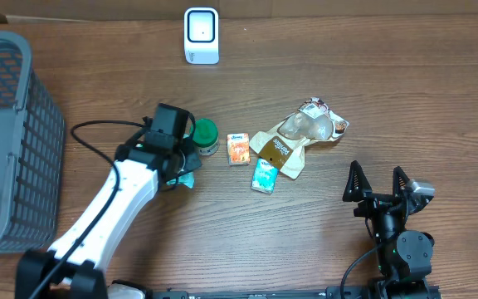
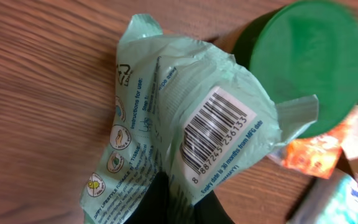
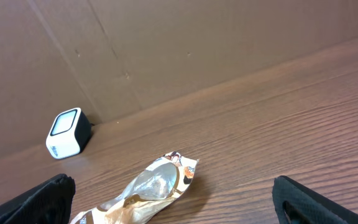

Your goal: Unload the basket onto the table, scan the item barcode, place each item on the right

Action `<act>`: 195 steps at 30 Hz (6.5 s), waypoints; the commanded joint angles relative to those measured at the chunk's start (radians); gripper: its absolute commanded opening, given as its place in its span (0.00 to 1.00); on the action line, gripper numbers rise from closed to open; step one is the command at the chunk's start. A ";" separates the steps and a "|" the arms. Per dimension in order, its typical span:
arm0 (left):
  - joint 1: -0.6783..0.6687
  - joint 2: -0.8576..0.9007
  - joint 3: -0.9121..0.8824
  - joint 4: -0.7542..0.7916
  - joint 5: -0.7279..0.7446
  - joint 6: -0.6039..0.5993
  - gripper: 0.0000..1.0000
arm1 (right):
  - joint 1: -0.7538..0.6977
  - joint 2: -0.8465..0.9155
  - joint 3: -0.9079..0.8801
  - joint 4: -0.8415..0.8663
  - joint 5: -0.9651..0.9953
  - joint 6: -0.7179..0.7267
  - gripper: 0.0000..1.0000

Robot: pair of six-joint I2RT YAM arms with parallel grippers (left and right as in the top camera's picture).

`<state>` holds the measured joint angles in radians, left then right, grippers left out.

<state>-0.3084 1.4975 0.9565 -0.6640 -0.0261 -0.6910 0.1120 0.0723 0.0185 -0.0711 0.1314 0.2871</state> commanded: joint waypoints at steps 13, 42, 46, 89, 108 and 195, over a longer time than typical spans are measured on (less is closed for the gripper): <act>-0.026 0.021 0.034 0.008 0.056 0.085 0.64 | -0.001 -0.002 -0.010 0.005 0.006 -0.007 1.00; 0.528 -0.222 0.757 -0.416 -0.044 0.782 1.00 | -0.001 -0.002 -0.010 0.005 0.006 -0.007 1.00; 0.616 -0.209 0.757 -0.397 -0.044 0.765 1.00 | -0.001 -0.002 -0.010 0.005 0.006 -0.007 1.00; 0.662 -0.112 0.756 -0.282 0.061 1.002 1.00 | -0.001 -0.002 -0.010 0.005 0.006 -0.007 1.00; 0.661 -0.112 0.756 -0.282 0.060 1.002 0.99 | -0.001 -0.002 -0.010 0.005 0.006 -0.007 1.00; 0.661 -0.112 0.756 -0.282 0.061 1.002 1.00 | -0.001 1.252 1.000 -0.673 -0.467 0.138 0.94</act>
<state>0.3496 1.3823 1.6917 -0.9501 0.0265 0.2924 0.1120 1.2285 1.0027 -0.7555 -0.3012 0.3363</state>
